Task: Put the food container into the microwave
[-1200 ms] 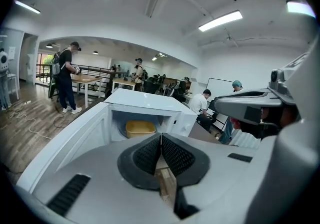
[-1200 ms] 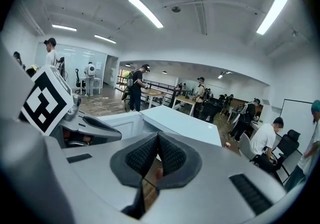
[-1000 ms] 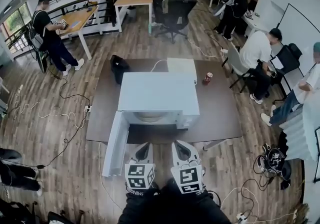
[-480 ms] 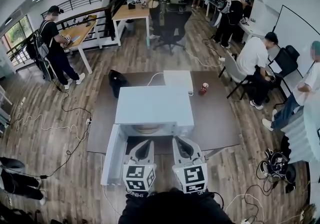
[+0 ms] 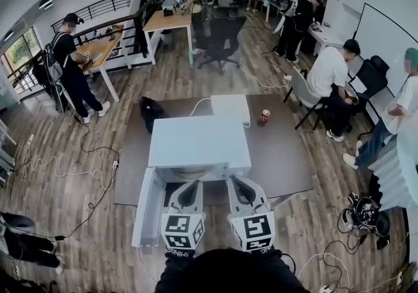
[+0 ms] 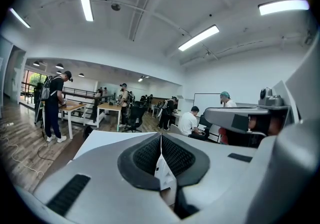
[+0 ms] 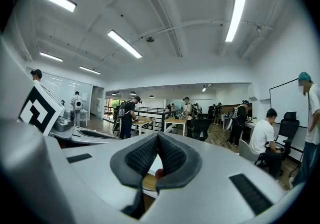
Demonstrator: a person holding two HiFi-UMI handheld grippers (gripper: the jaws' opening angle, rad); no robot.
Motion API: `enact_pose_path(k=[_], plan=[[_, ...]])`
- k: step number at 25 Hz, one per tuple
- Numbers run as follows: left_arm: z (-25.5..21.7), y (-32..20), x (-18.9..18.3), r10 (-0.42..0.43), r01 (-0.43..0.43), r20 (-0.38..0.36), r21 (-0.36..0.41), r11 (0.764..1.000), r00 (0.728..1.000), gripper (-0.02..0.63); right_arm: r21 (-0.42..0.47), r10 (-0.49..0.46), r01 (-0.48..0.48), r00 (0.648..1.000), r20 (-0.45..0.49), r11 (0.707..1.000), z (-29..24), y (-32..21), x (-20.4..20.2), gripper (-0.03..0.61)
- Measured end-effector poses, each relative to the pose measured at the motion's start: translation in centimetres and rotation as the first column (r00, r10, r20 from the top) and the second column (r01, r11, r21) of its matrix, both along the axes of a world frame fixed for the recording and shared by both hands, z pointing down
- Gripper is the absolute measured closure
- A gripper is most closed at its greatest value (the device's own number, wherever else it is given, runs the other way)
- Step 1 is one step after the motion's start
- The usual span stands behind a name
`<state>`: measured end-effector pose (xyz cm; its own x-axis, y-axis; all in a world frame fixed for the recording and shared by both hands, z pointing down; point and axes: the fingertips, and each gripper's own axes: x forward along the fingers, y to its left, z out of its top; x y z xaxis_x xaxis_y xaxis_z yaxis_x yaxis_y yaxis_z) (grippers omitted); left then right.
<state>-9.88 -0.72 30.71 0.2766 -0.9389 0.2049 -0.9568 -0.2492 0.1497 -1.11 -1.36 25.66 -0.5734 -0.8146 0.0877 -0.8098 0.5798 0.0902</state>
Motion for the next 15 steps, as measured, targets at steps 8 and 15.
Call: enact_pose_path(k=[8,15], plan=[[-0.5,-0.4,0.5,0.019,-0.019,0.006,0.016,1.000,1.000,0.580,0.010,0.010,-0.010,1.000,-0.004,1.000,0.0,-0.1,0.4,0.555],[-1.1,-0.5,0.8,0.028,-0.028,0.007,0.017,0.999,1.000,0.580,0.003,0.009,-0.009,1.000,0.006,1.000,-0.6,0.0,0.4,0.557]])
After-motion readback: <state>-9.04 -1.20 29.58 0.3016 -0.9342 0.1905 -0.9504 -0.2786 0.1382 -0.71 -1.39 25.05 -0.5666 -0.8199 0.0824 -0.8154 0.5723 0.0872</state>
